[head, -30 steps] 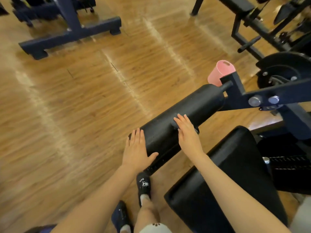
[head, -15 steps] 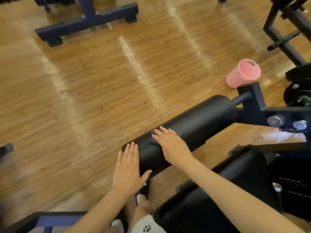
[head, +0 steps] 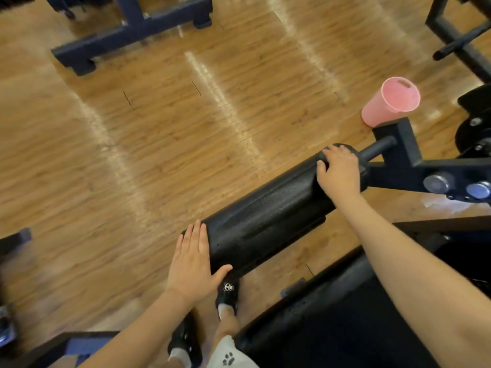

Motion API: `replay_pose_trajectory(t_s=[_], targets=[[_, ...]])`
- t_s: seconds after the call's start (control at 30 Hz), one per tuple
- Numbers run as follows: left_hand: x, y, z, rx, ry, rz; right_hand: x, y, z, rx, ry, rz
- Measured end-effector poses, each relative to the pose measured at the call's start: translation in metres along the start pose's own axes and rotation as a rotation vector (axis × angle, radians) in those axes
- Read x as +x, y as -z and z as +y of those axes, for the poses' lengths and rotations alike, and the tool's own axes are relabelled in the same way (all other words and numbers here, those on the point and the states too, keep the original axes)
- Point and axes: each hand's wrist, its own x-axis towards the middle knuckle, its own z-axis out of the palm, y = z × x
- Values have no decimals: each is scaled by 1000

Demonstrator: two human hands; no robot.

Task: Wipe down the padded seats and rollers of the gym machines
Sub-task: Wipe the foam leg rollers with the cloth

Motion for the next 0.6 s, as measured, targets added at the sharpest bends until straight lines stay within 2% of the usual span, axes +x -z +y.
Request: replay_pose_trajectory(t_s=[0.1, 0.2, 0.3, 0.47, 0.6], targets=[[1, 4, 0, -16, 15, 1, -42, -18, -48, 76, 89, -44], [1, 8, 2, -25, 14, -20, -92, -37, -102, 90, 270, -62], [0, 10, 3, -8, 22, -30, -123, -50, -128, 96, 389, -122], [-1, 18, 7, -6, 30, -54, -118, -48, -93, 15, 562, -153], [-1, 20, 7, -9, 31, -70, -84, -31, -45, -29, 387, -108]])
